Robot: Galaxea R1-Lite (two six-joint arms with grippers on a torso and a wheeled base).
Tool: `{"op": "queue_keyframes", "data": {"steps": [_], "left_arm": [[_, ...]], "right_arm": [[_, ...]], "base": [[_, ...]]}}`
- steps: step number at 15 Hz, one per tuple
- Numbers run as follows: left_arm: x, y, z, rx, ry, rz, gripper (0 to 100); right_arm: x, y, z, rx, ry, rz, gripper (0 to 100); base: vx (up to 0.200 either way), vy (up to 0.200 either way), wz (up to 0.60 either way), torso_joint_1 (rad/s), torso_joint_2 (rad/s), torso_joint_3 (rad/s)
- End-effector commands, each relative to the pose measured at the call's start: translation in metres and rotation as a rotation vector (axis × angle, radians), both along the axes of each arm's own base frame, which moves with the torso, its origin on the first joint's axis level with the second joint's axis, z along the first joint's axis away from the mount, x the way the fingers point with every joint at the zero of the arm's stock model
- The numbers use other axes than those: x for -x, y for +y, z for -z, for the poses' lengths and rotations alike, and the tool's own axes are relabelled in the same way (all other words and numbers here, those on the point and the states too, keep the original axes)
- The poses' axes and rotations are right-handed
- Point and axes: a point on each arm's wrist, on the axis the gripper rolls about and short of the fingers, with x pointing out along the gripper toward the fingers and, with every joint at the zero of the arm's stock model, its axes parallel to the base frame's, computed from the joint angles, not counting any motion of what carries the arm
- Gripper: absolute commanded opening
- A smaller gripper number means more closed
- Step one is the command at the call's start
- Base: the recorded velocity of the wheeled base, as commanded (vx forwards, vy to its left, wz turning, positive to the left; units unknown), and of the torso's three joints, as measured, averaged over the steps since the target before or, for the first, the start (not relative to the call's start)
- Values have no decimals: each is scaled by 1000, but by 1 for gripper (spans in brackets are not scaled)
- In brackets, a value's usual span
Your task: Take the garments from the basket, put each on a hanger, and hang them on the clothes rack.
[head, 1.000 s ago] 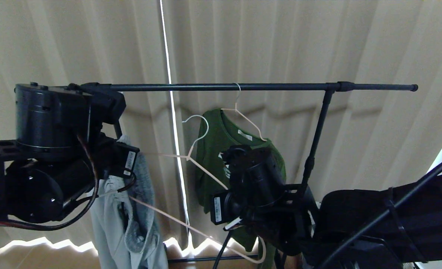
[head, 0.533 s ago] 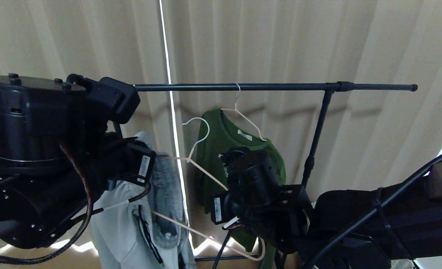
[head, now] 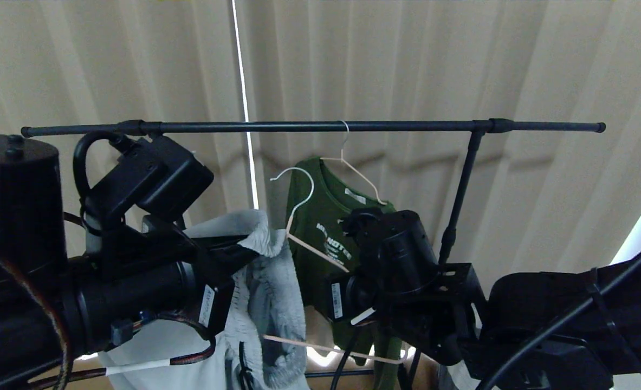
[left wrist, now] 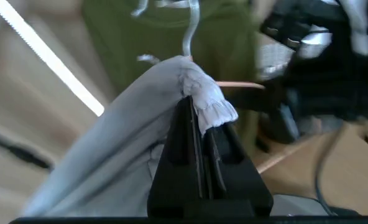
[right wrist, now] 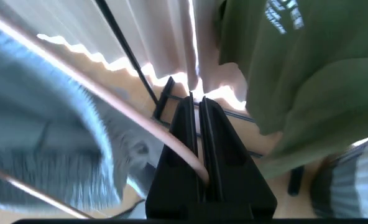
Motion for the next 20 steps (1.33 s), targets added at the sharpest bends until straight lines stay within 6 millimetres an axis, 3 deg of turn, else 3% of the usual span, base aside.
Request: {"op": "queue_keyframes", "data": {"steps": [1, 3, 6, 11, 12, 17, 20], "left_arm": [[3, 3, 4, 7, -8, 5, 0], [2, 2, 6, 10, -19, 6, 0], [1, 0, 20, -46, -12, 19, 0], [0, 0, 21, -54, -26, 21, 0], [0, 1, 22, -57, -23, 21, 100], [0, -1, 20, -30, -49, 26, 100], [10, 10, 29, -25, -114, 33, 100]], "right_arm": [[2, -9, -13, -23, -22, 8, 0], [4, -11, -17, -22, -31, 3, 0], [9, -18, -37, -66, -101, -16, 0], [6, -25, -38, -40, -253, -58, 0], [6, -26, -37, -43, -271, -62, 0], [-2, -35, -40, -43, -294, -29, 0], [-13, -57, -49, -27, -323, 33, 0]], "base": [[0, 0, 0, 0, 0, 0], [0, 0, 0, 0, 0, 0], [0, 0, 0, 0, 0, 0], [0, 0, 0, 0, 0, 0], [0, 0, 0, 0, 0, 0], [0, 0, 0, 0, 0, 0], [0, 0, 0, 0, 0, 0]]}}
